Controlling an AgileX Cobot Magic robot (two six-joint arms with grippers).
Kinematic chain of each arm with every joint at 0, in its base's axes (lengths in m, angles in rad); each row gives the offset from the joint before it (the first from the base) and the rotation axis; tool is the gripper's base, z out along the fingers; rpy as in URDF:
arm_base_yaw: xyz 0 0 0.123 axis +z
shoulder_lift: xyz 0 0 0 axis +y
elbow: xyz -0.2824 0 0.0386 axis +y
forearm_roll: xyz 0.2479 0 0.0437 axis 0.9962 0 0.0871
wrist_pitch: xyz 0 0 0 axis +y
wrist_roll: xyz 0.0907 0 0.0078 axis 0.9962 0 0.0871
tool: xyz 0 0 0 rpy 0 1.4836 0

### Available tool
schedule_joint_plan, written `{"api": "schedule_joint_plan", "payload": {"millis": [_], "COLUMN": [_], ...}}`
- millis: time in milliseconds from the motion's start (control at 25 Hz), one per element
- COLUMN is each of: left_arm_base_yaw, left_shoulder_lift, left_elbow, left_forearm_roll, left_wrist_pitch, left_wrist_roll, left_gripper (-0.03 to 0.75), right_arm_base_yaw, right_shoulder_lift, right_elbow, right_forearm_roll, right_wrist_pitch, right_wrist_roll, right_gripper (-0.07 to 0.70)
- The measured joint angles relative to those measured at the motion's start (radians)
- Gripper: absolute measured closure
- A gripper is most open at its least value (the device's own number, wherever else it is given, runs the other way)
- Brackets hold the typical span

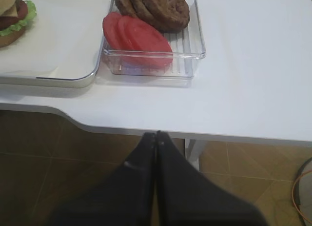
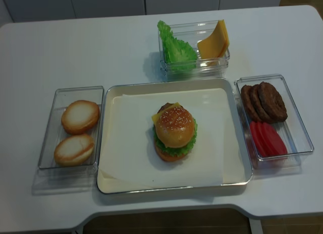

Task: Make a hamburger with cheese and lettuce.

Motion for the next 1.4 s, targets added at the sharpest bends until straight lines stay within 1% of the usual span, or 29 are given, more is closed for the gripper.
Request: {"api": "schedule_joint_plan", "payload": {"millis": [200, 760, 840, 1080, 1240, 1400], "left_arm_base_yaw": [0.000, 0.000, 0.000, 0.000, 0.000, 0.000], "left_shoulder_lift": [-0.057, -0.061, -0.061, -0.061, -0.061, -0.061], "left_elbow": [0.069, 0.200, 0.206, 0.212, 0.241, 0.250], "left_forearm_roll": [-0.022, -0.023, -0.023, -0.023, -0.023, -0.023], "left_wrist_pitch": [0.004, 0.004, 0.004, -0.044, -0.081, -0.087], "left_wrist_roll": [0.013, 0.018, 0.018, 0.014, 0.001, -0.003], "left_gripper": [0.149, 0.149, 0.149, 0.149, 0.149, 0.149], "right_arm_base_yaw": [0.000, 0.000, 0.000, 0.000, 0.000, 0.000], "right_shoulder_lift": [0.000, 0.000, 0.000, 0.000, 0.000, 0.000], "right_elbow": [0.000, 0.000, 0.000, 0.000, 0.000, 0.000], "right_forearm_roll": [0.000, 0.000, 0.000, 0.000, 0.000, 0.000], "right_wrist_pitch": [0.000, 0.000, 0.000, 0.000, 0.000, 0.000], "right_wrist_roll": [0.000, 0.000, 0.000, 0.000, 0.000, 0.000], "right_gripper": [0.701, 0.701, 0.701, 0.701, 0.701, 0.701]}}
